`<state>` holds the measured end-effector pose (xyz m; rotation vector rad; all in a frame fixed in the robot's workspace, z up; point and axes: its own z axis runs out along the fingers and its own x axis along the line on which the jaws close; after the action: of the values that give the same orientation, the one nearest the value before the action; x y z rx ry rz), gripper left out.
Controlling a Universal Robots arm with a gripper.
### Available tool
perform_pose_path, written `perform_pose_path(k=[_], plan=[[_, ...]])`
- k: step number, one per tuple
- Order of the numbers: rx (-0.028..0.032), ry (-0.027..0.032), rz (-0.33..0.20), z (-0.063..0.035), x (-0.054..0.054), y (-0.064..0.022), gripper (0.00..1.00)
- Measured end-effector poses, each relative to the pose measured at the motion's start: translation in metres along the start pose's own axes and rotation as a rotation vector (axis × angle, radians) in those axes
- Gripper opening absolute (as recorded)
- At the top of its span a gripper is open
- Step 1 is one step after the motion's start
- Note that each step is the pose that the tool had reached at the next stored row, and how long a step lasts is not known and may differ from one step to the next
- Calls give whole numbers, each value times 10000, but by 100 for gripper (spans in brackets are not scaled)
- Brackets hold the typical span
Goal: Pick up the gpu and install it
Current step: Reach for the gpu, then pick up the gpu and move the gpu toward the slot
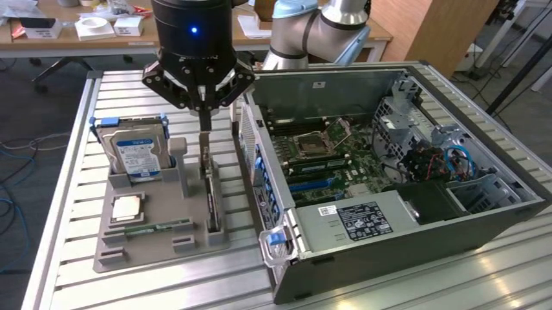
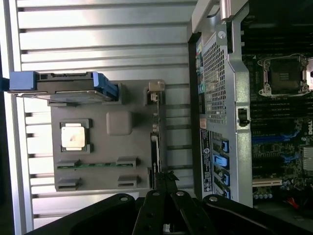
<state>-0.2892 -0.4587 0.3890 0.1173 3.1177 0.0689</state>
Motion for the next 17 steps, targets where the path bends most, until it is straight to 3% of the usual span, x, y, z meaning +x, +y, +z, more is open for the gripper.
perform_pose_path(k=[17], plan=[[2,0,0,-1,0,0,11]])
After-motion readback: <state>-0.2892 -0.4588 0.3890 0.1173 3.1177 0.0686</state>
